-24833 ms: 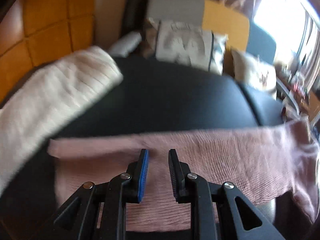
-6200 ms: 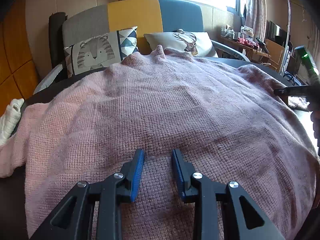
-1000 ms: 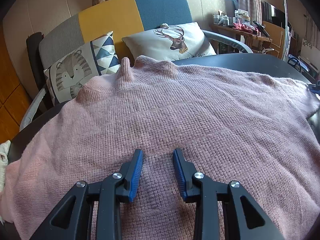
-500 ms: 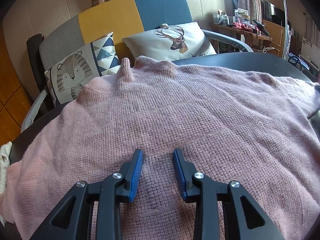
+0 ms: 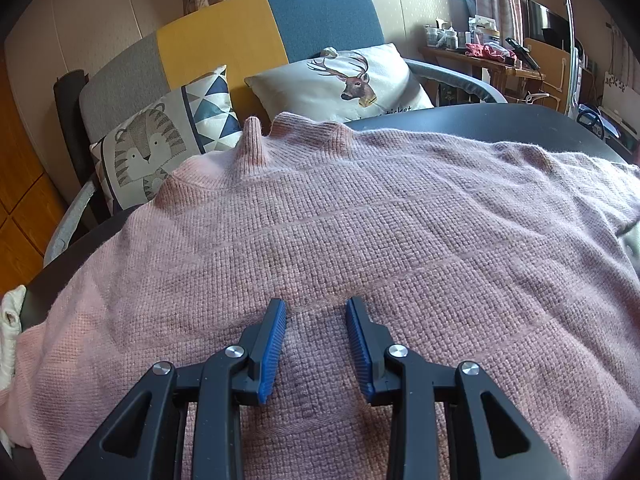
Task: Fold clothes
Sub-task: 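Move the right tool back over the sweater body and pinch the fabric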
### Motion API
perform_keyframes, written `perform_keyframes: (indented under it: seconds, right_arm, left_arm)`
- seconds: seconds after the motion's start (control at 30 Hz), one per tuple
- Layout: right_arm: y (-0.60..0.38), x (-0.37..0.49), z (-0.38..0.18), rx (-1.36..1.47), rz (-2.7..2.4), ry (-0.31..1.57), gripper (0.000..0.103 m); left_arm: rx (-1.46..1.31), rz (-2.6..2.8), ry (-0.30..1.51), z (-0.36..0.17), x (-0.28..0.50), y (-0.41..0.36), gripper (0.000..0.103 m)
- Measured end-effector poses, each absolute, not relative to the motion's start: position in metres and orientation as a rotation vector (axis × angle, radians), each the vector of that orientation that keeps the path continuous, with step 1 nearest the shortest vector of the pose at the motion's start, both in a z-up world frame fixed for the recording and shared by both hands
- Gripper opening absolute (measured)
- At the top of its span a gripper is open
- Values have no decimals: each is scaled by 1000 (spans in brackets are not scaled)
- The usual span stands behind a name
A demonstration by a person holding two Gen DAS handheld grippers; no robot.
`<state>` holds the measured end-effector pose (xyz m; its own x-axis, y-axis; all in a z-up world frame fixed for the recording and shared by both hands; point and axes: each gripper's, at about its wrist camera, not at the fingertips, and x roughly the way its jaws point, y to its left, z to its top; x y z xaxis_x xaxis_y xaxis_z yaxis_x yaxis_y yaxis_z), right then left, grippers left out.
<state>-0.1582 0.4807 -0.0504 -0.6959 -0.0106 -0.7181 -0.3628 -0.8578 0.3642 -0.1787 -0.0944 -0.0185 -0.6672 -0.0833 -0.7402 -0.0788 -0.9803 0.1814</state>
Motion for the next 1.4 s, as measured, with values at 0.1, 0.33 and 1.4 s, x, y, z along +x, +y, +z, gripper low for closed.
perform_keyframes:
  seconds: [0.1,0.33,1.4]
  right_arm:
    - [469,-160,-59,-1177,2643,610,39]
    - [500,-163,-61,-1073,2487,605,35]
    - [164,-57,-27,-1785,3091,134,31]
  left_arm:
    - [1281,-2849,-310,-18,-179,-94,32]
    - [1280,-2847,-313,-18,-179,-94,32]
    - [1395,-2990,-434,-1,-53,-130,32]
